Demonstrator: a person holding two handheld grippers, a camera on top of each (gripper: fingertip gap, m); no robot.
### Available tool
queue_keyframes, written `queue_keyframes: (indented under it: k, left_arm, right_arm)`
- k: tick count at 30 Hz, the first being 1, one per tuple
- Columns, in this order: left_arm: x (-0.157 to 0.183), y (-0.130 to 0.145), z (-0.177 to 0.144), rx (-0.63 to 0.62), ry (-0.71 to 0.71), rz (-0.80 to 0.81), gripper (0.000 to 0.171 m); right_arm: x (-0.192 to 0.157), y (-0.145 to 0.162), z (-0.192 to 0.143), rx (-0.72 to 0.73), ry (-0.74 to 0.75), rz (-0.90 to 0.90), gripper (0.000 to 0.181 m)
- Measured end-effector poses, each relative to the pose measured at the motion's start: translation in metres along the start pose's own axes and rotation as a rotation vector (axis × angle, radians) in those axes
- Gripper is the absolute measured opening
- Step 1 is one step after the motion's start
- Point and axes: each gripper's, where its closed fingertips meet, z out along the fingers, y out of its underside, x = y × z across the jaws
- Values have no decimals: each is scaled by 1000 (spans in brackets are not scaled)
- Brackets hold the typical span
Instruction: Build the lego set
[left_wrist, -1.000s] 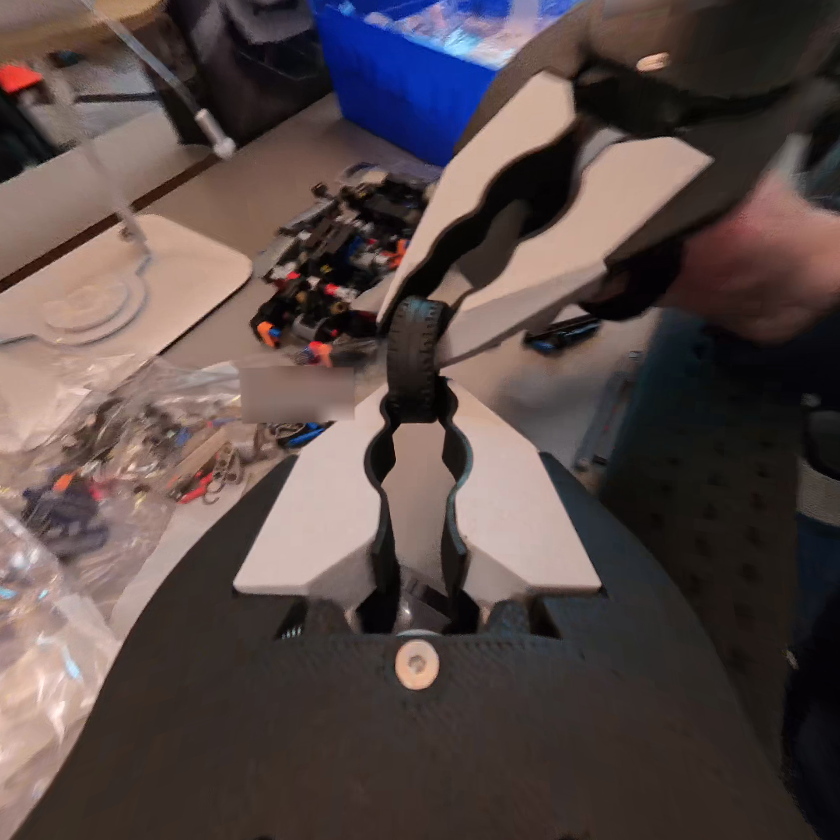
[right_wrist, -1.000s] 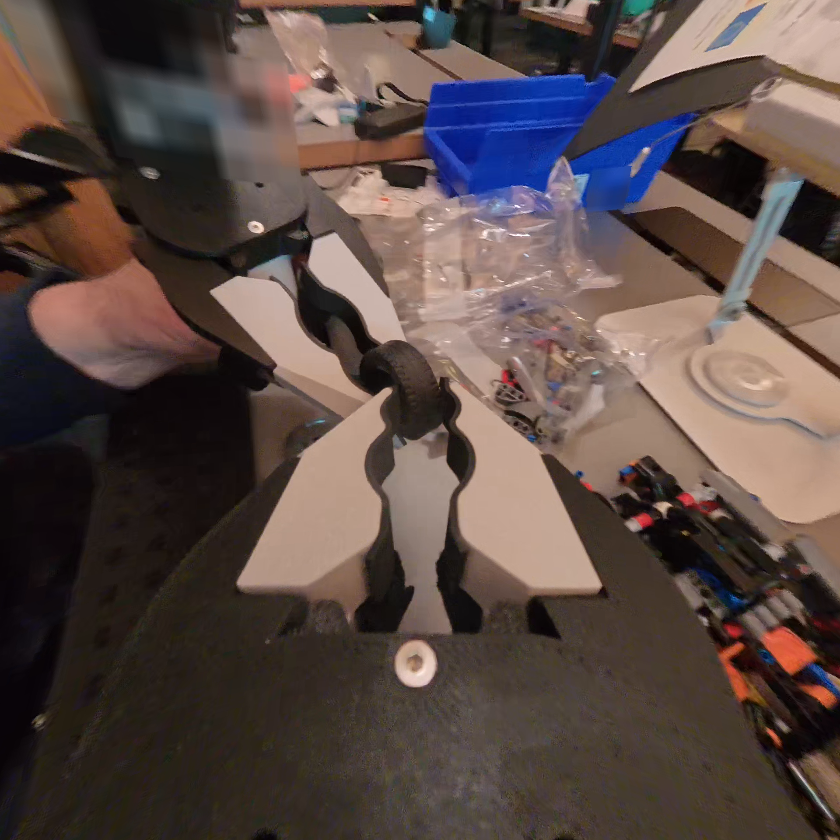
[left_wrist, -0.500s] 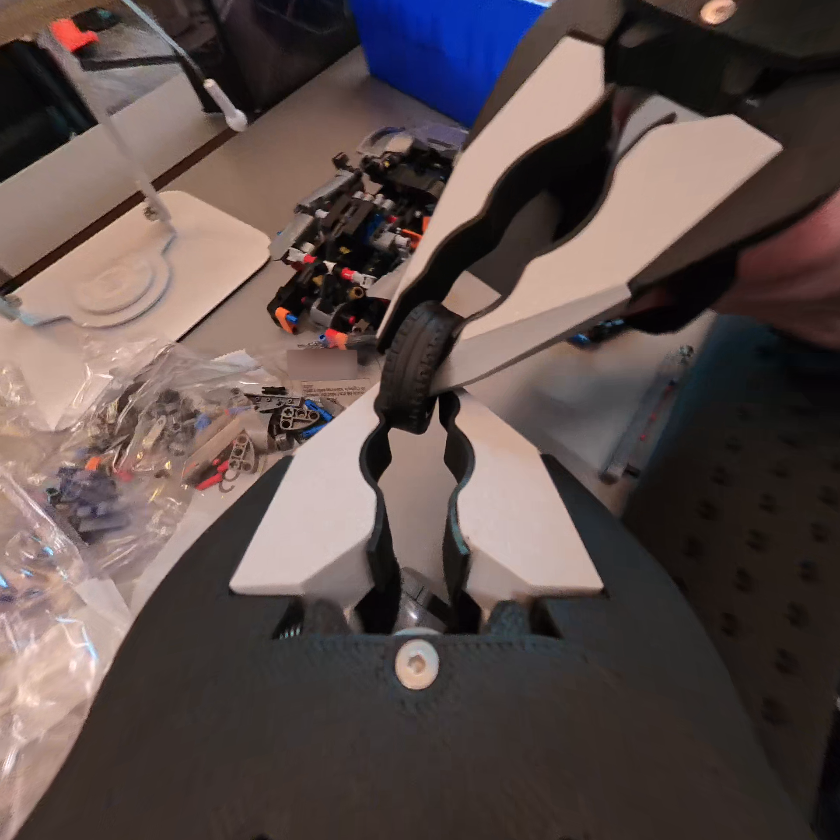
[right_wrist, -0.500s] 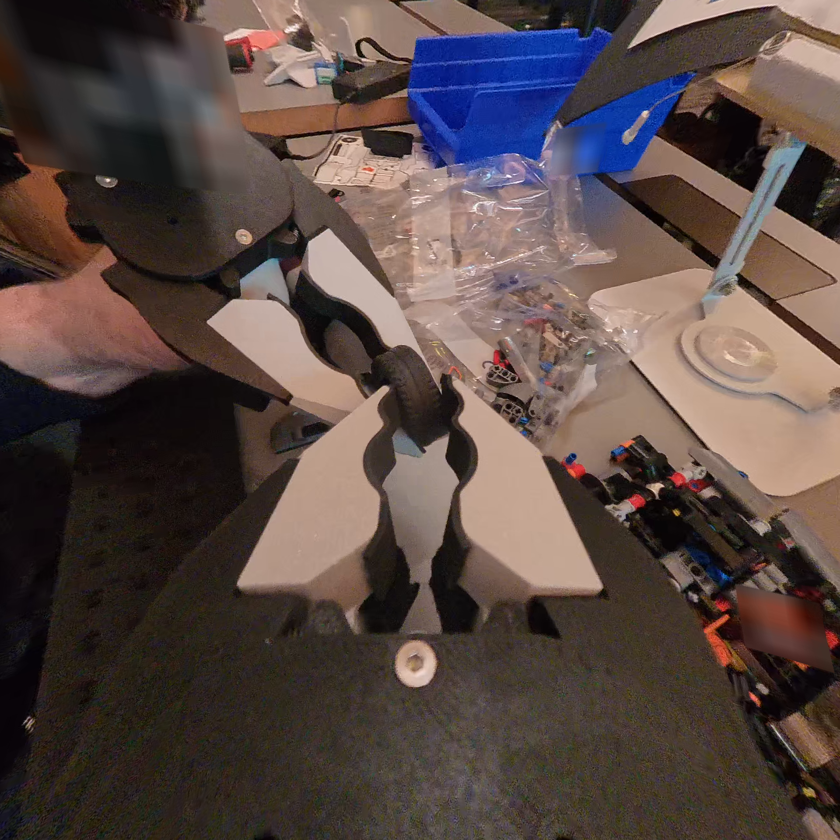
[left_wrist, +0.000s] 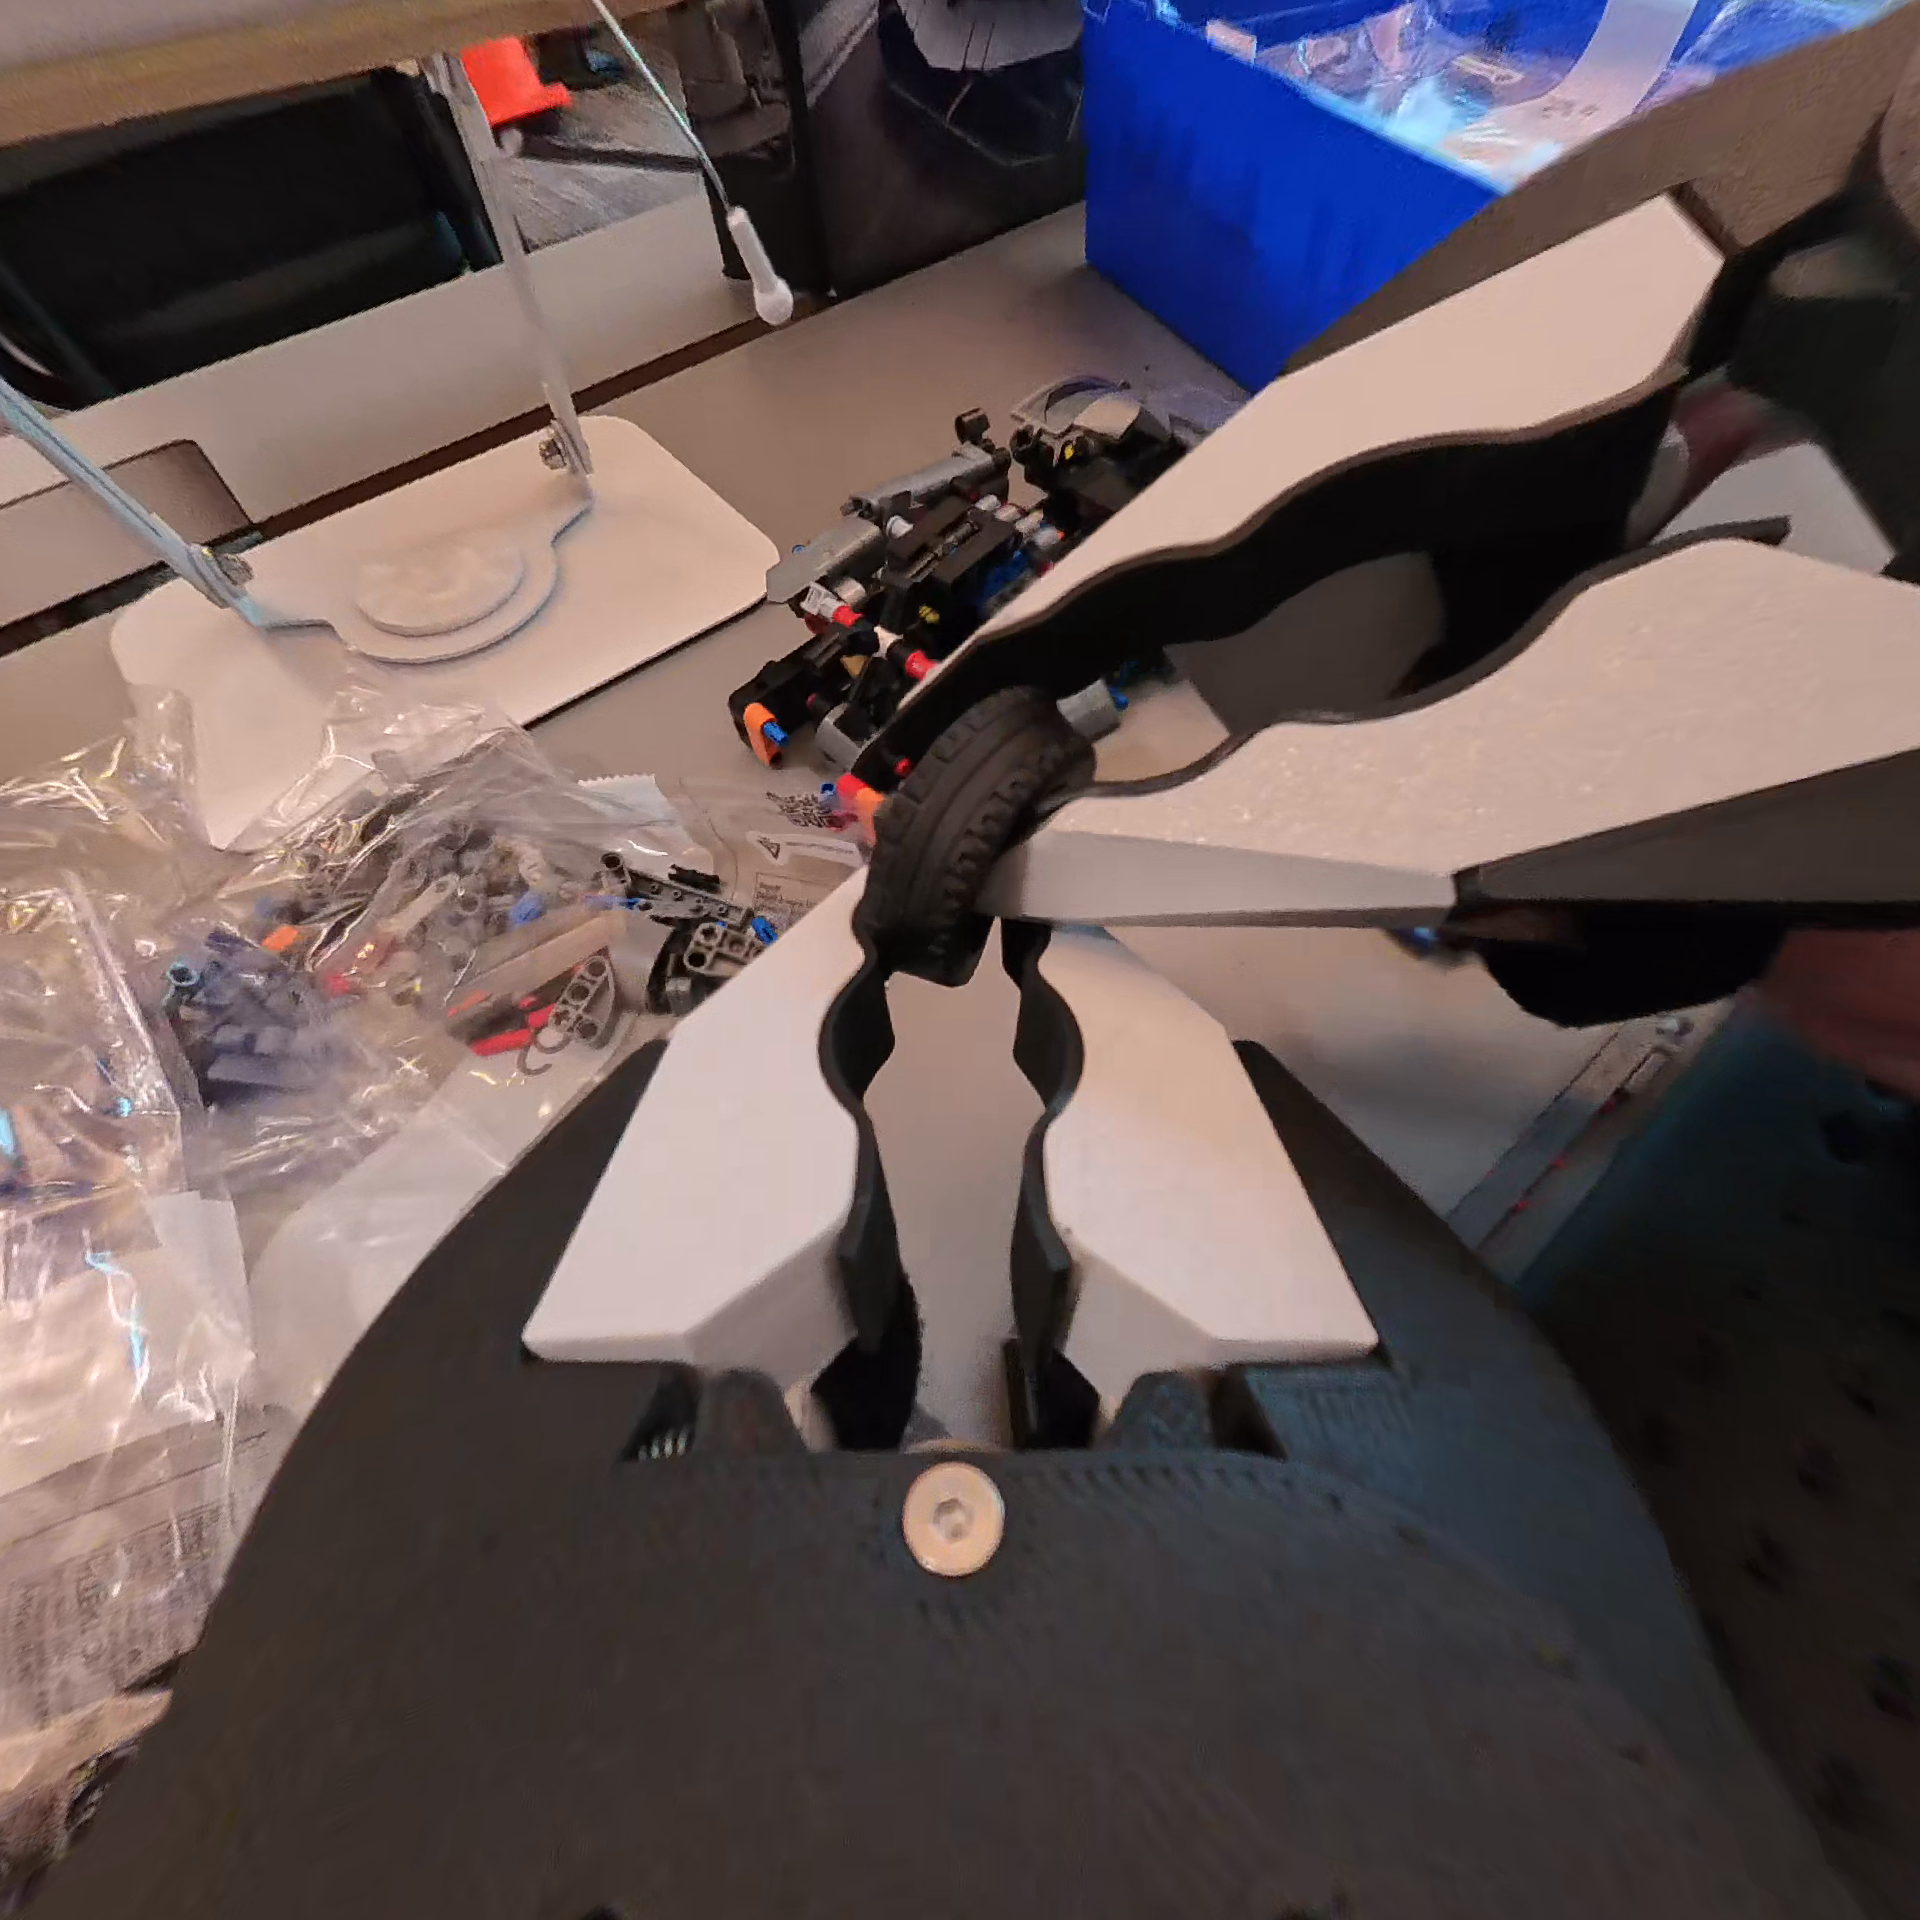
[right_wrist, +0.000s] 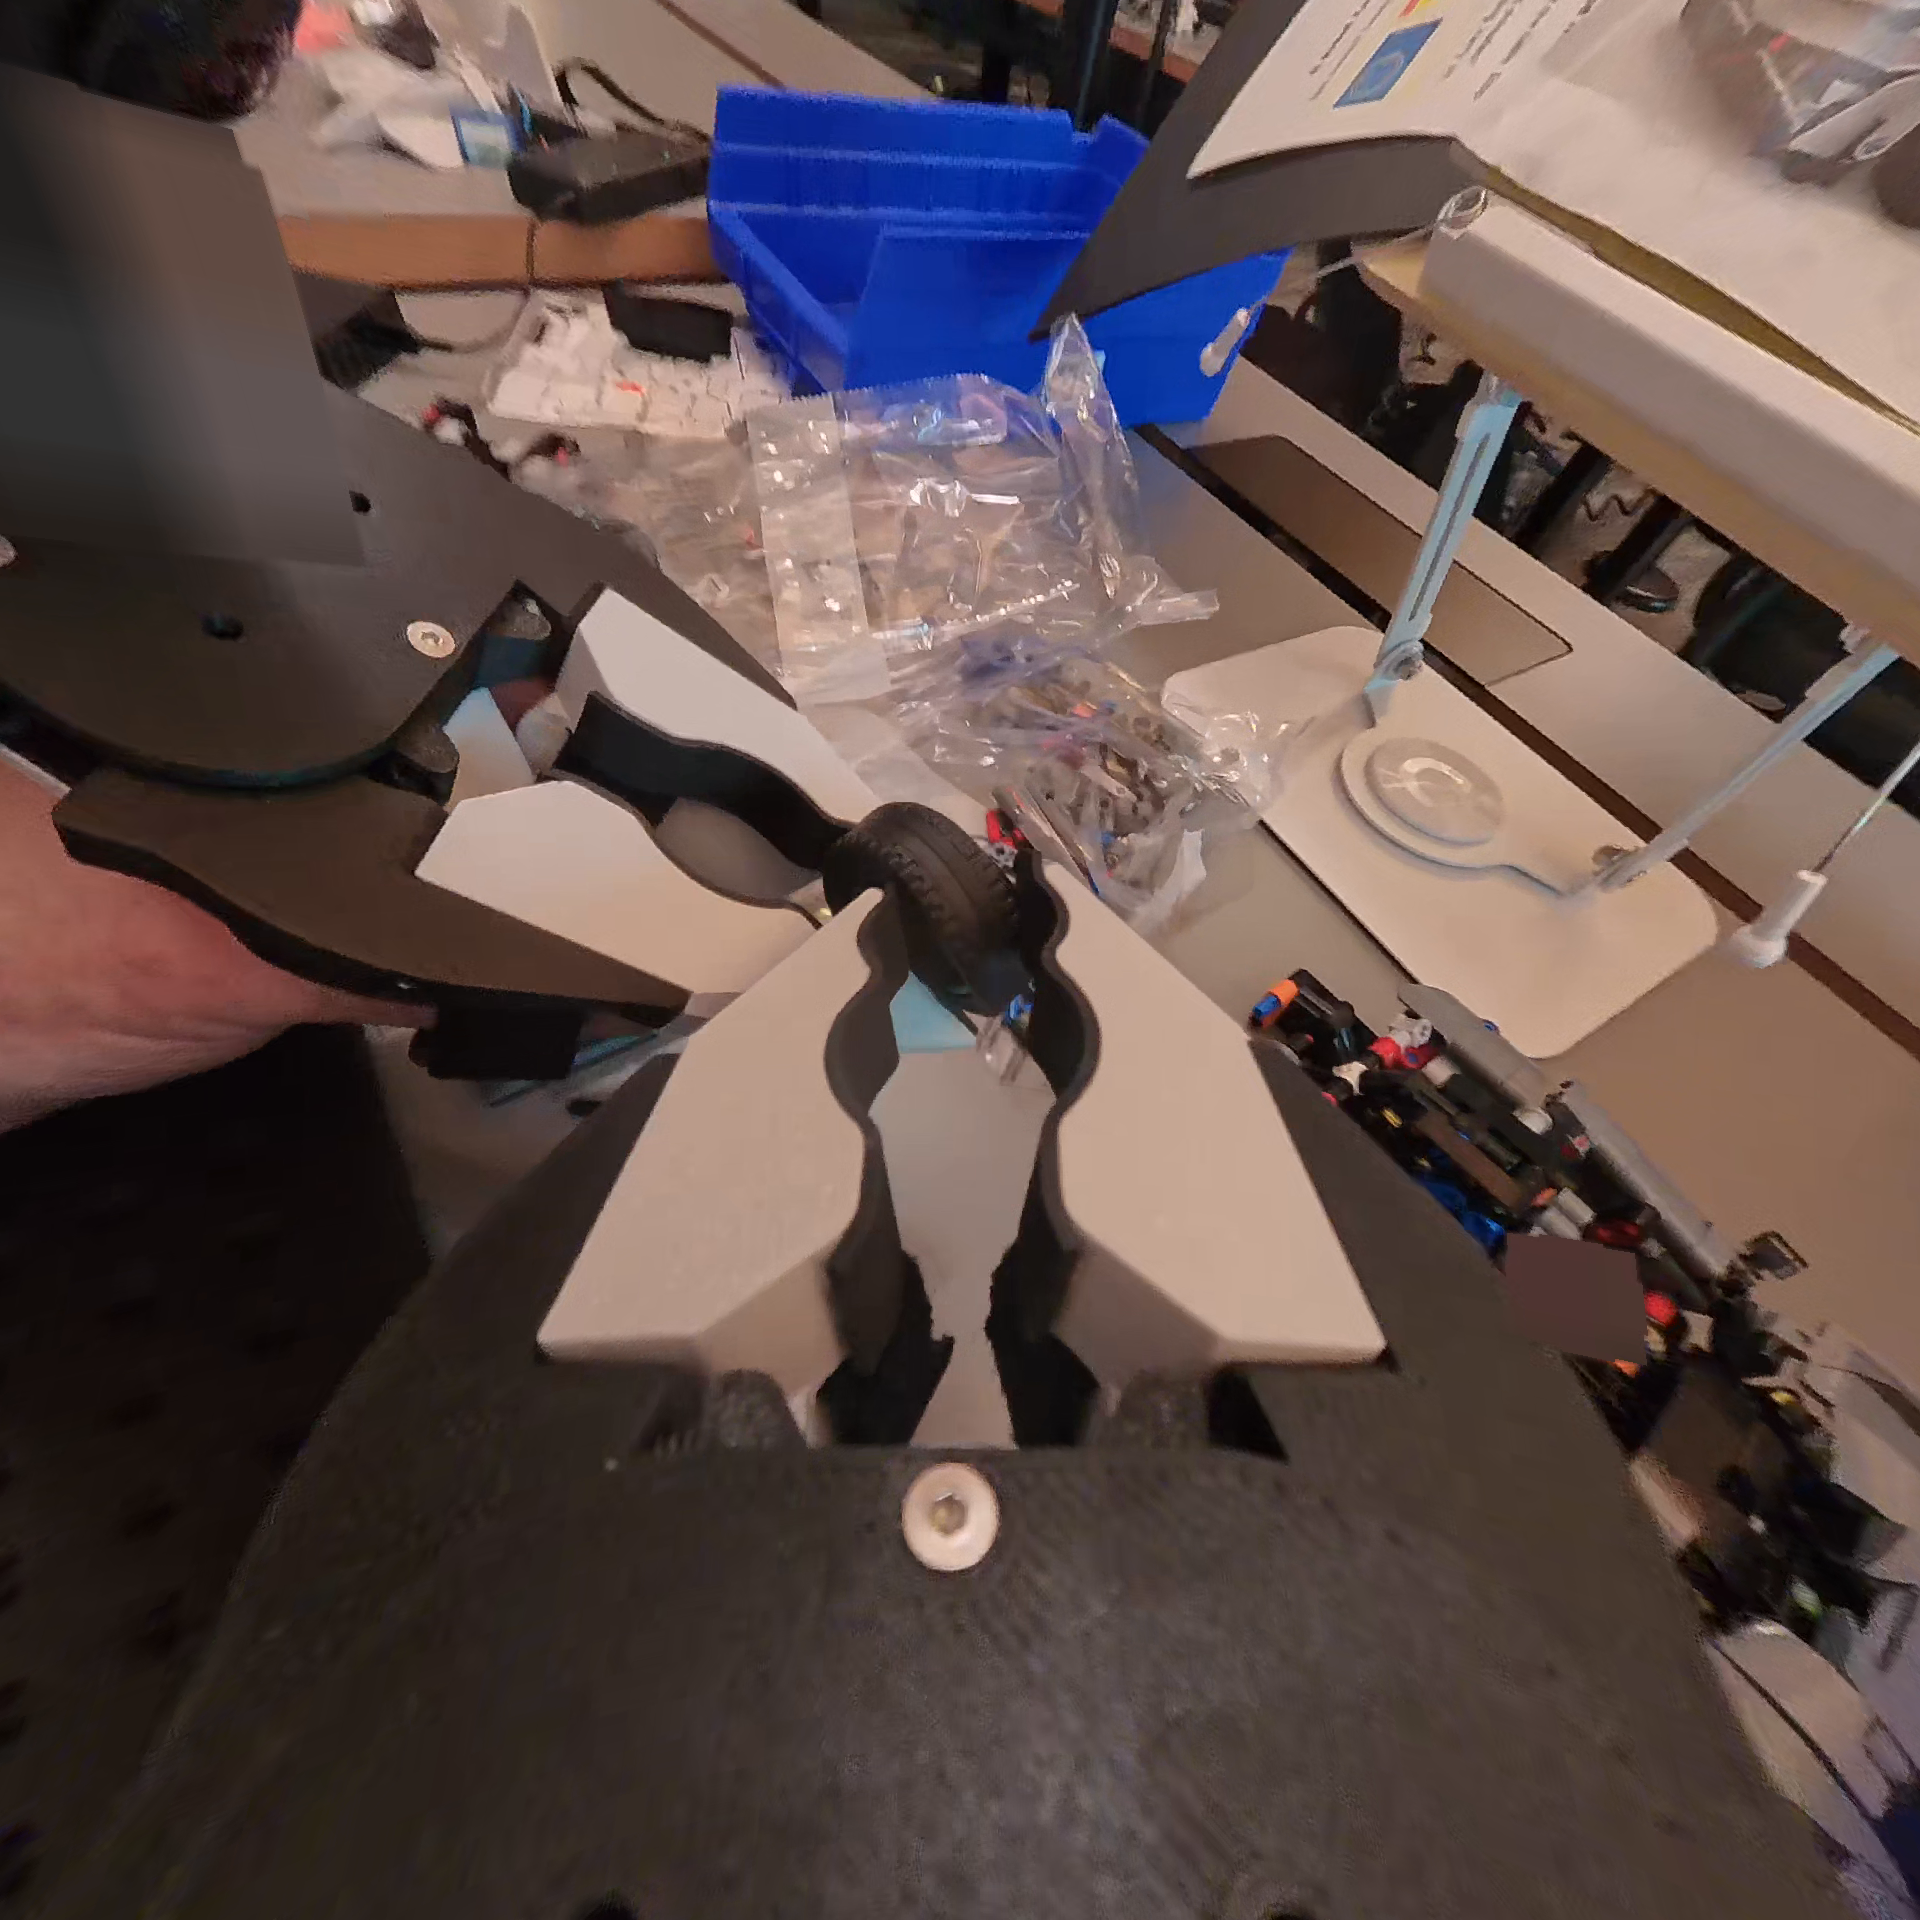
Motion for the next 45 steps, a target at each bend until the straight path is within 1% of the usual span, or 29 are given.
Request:
queue_keyframes:
  k: [1,2,4,5,6,8,11,13,15,16,17,18,22,30,34,35,36,37,38,39,40,41,42,44,45]
  left_arm:
    - [1,-3,-1,21,24,-30,16]
    - [4,-4,-3,44,76,-69,16]
    - [17,-10,-10,82,284,-144,17]
    - [22,-10,-13,79,387,-180,17]
    - [25,-4,-13,51,446,-198,18]
    - [29,-9,-21,105,520,-198,17]
    - [32,-8,-26,106,558,-160,17]
    - [35,-7,-29,97,610,-178,16]
    - [35,-7,-30,110,634,-190,15]
    - [32,-4,-27,87,587,-169,16]
    - [30,-1,-22,65,512,-110,17]
    - [28,-1,-21,60,468,-65,17]
    - [20,2,-9,22,289,20,17]
    - [3,17,9,-110,-20,110,19]
    - [-3,21,13,-149,-116,139,18]
    - [-3,22,14,-158,-120,150,17]
    - [1,23,15,-155,-94,165,12]
    - [21,19,15,-110,24,206,0]
    - [43,-3,9,11,83,165,0]
    - [48,5,11,-50,61,269,0]
    - [51,1,12,-14,66,265,0]
    - [49,10,15,-55,122,195,0]
    - [43,16,14,-67,157,163,0]
    - [38,9,1,-5,185,154,0]
    - [34,6,-5,19,171,160,0]
  right_arm:
    - [-1,-3,-1,32,-51,42,19]
    - [-2,-5,-3,72,-131,110,17]
    - [-3,-10,-9,137,-277,266,14]
    - [-5,-7,-8,126,-317,284,13]
    - [-6,-5,-8,115,-344,284,13]
    - [-10,-11,-12,144,-397,306,12]
    - [-14,-11,-14,148,-450,319,12]
    - [-16,-11,-15,142,-458,305,12]
    - [-16,-9,-13,126,-431,283,12]
    - [-15,-7,-11,110,-404,261,13]
    - [-14,-6,-11,103,-385,247,13]
    - [-12,-6,-12,102,-366,234,13]
    - [-6,0,-8,54,-261,168,14]
    - [4,9,1,-55,-39,7,15]
    - [7,8,4,-87,44,-65,15]
    - [10,8,4,-92,84,-102,16]
    - [15,7,4,-94,137,-133,16]
    - [19,10,7,-109,163,-160,11]
    - [15,10,10,-106,115,-175,11]
    - [10,5,6,-68,72,-170,11]
    - [9,4,3,-52,44,-149,15]
    - [7,6,1,-32,-12,-82,16]
    - [7,9,-2,-17,-59,-24,12]
    - [7,3,-11,35,-129,41,12]
    - [8,0,-14,60,-167,82,12]
